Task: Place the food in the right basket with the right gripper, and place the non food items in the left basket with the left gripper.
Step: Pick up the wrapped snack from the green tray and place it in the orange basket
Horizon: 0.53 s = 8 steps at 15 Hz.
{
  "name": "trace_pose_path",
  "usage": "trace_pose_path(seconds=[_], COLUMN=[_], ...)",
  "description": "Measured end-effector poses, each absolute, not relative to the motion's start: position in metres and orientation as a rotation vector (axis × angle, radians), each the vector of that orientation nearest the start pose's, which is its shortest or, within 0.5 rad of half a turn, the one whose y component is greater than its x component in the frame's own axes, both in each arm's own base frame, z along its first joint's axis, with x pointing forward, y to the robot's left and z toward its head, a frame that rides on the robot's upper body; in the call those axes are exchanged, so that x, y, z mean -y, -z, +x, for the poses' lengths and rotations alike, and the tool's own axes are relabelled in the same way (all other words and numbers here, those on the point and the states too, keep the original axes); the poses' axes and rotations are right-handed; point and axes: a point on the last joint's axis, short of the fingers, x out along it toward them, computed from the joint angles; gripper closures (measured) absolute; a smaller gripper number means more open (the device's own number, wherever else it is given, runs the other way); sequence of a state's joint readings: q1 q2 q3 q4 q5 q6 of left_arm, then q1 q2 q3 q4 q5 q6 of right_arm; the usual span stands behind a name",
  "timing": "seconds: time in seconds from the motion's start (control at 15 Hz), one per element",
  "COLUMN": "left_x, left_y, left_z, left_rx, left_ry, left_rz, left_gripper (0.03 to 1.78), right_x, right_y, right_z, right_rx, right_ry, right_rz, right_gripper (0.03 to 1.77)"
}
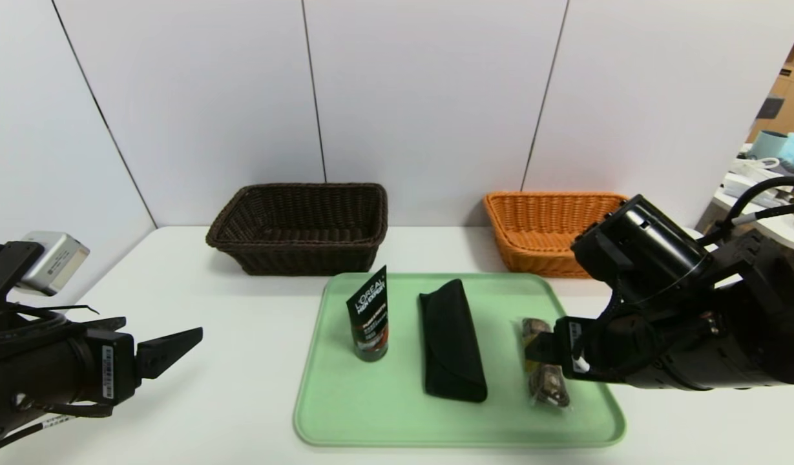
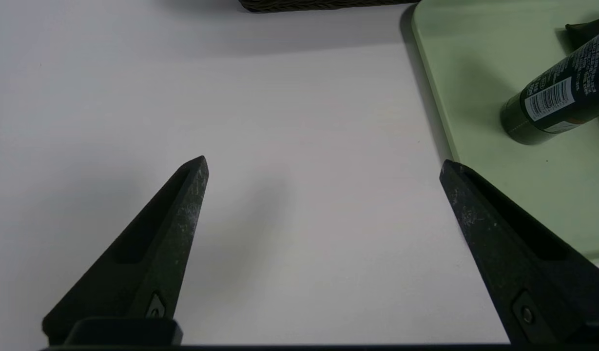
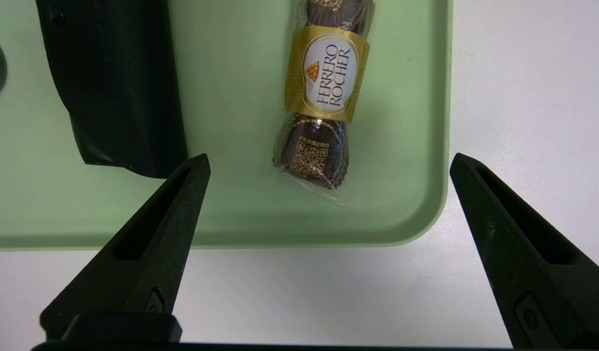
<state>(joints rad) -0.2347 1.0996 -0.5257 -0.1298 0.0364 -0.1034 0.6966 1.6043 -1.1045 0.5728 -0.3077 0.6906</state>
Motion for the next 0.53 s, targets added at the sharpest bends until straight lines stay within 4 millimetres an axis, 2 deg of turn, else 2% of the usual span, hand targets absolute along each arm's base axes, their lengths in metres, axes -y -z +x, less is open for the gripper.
trace_pose_path(seconds=[0.53], left_x=[0.033], left_y=[-0.191], left_z=[0.14], left_rx=[-0.454], left_ry=[0.175], left_rz=[-0.041], left_gripper=[0.12], right_x=[-0.166], right_y=[-0.185], right_z=[0.199], right_rx=[-1.002], right_ry=[-0.038], right_rz=[0.11], right_gripper=[0.1])
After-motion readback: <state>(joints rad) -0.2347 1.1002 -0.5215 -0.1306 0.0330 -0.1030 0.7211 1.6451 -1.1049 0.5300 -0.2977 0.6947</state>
